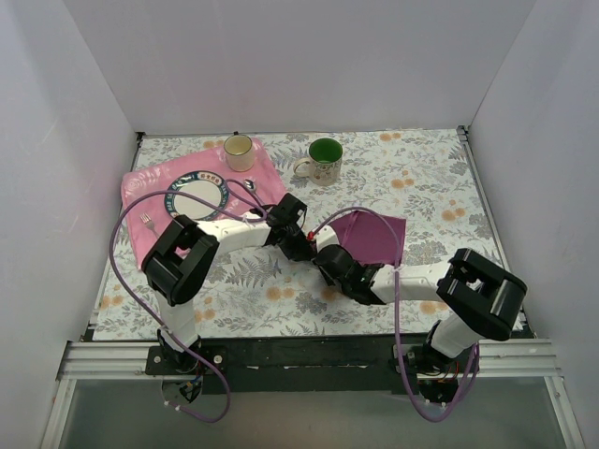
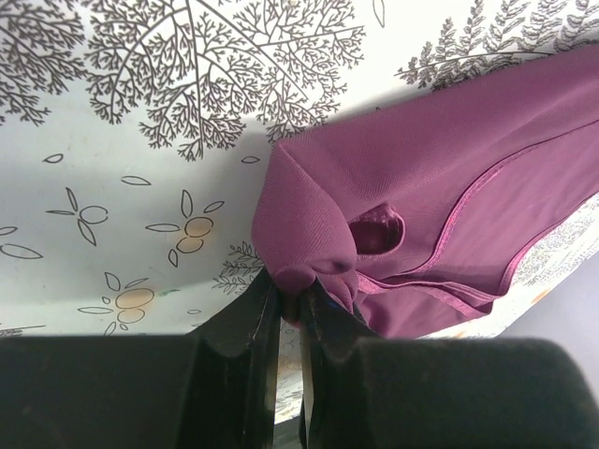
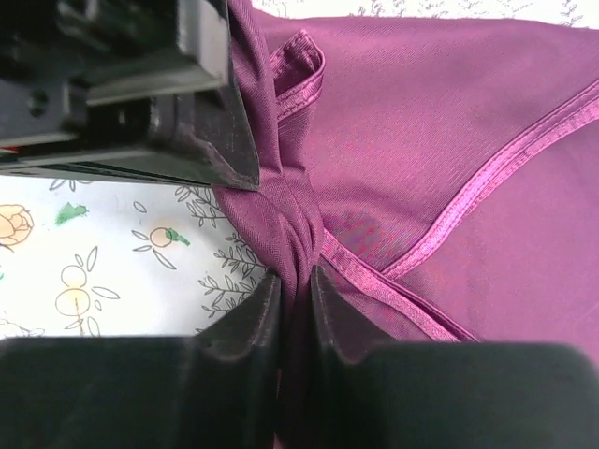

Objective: Fold the napkin, place the utensils inside, and roll it up
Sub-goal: Roll the napkin with the utensil

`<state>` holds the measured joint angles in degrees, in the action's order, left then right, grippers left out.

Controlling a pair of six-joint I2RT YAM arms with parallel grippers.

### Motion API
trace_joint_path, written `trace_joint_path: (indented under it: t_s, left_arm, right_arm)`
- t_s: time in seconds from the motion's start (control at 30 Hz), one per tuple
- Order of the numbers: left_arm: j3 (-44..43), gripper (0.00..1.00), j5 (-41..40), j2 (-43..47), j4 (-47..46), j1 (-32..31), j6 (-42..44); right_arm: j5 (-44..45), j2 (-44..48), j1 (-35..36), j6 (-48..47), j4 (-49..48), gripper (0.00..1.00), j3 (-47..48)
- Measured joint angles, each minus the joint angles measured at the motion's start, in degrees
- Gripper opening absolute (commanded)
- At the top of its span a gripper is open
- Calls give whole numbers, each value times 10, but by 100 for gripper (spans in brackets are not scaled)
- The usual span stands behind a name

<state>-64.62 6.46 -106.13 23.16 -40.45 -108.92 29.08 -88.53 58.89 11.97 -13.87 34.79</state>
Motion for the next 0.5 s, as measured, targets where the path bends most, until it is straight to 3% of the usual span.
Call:
trace_joint_path:
  t_s: [0.13, 0.27, 0.47, 0.5]
  left_arm:
    - [5, 3, -3, 11, -3, 1, 3]
    - [30, 42, -7, 36, -16, 3, 24]
    - [85, 64, -28, 118, -43, 9, 58]
    - [89, 76, -31, 134, -47, 10, 63]
  right_arm:
    - [-4, 12, 0, 9, -57, 1, -33]
    - [-47, 21, -7, 14, -129, 1, -71]
    - [-150, 33, -55, 34, -202, 1, -112]
    - [-171, 34, -63, 41, -207, 1, -116]
